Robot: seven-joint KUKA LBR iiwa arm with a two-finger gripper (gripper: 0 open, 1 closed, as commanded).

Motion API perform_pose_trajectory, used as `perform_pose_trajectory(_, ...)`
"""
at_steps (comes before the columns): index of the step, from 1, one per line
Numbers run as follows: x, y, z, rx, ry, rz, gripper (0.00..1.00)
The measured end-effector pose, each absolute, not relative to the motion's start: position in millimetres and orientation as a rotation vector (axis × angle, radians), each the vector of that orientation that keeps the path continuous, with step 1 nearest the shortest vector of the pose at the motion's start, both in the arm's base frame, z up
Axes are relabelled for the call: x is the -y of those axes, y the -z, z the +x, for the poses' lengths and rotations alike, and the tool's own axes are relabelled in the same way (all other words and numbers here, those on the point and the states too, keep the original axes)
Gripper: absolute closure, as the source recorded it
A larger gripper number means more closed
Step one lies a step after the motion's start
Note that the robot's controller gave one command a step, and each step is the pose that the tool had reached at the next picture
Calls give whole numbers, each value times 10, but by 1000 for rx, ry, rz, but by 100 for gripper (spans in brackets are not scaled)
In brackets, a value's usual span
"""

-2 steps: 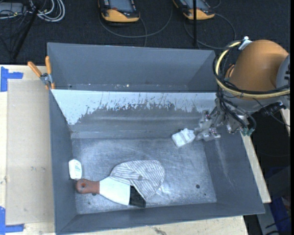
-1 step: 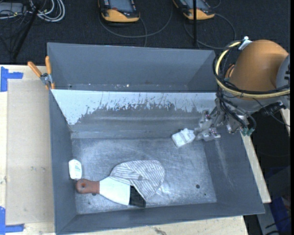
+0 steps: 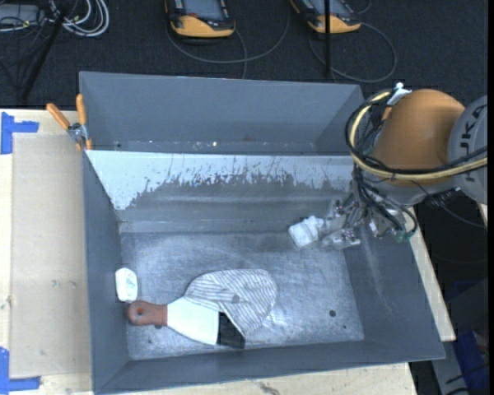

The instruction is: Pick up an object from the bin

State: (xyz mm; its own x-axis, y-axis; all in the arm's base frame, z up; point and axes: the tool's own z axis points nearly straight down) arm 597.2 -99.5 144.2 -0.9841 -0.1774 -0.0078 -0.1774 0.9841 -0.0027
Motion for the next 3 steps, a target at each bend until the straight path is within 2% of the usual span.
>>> perform_pose_trajectory(1, 200, -1252, 5811, -3050, -5, -759, 0)
perform_pose_trajectory(2, 216, -1251, 5811, -3051, -3, -755, 0)
perform_pose_trajectory(3, -143, -770, 5542, -2899, 9, -1222, 100)
